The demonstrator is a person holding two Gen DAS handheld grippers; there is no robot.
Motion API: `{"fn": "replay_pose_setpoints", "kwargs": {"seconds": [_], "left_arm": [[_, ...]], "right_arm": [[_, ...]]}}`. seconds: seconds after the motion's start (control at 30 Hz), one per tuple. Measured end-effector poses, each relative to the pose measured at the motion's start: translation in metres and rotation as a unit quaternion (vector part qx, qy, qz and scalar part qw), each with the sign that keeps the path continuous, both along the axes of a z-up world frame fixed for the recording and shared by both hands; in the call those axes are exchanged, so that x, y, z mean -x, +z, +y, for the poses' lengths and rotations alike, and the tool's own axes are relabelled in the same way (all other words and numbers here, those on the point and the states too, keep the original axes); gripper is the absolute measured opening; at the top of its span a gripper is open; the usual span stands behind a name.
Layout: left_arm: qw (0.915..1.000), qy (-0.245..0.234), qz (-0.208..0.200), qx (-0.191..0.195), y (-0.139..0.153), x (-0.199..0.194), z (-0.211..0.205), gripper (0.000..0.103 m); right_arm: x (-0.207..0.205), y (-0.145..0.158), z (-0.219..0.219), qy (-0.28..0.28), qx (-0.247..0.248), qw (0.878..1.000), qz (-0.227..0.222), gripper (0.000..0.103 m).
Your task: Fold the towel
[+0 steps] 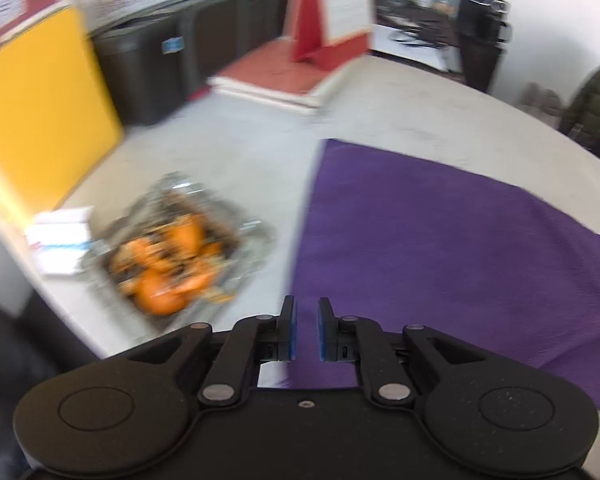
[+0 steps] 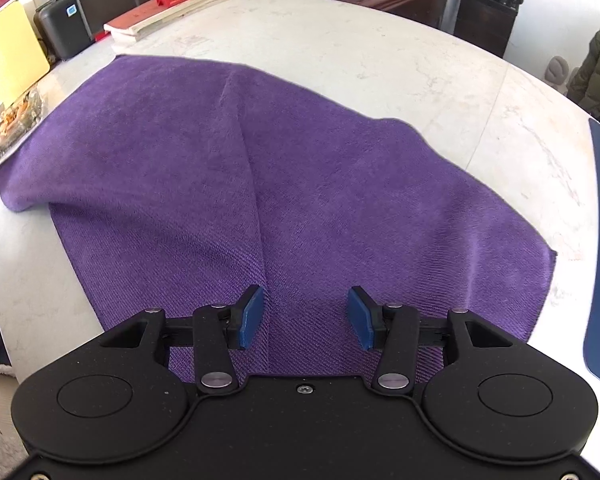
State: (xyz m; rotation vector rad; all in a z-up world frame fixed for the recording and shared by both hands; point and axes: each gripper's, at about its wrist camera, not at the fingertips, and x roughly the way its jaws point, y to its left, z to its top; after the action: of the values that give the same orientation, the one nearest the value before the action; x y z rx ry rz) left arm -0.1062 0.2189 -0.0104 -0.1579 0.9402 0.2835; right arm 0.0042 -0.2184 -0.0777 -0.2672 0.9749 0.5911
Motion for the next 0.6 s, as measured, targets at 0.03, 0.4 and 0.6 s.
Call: {"fn": "replay_pose_setpoints", "kwargs": {"seconds": [0.03,0.4,0.6], "left_arm": [[0.9998,-0.020,-0.003,0.001,-0.002,-0.013,-0.009,0.009],[0.9911,-0.125,0.034,-0.031,-0.055,-0.111,-0.060,0.009],[0.9890,-0.134,0.046,-0.043,-0.061,-0.123,-0.059,0.009]], "right_arm": [[0.005,0.011,-0.004,0.000,-0.013,1.000,-0.015,0.046],[0.041,0.018,-0.066,-0.143,0.012,0.989,0.018,0.046],[0.050,0.001,-0.087,-0.217,0.008,0.975,0.044,0.046]]}}
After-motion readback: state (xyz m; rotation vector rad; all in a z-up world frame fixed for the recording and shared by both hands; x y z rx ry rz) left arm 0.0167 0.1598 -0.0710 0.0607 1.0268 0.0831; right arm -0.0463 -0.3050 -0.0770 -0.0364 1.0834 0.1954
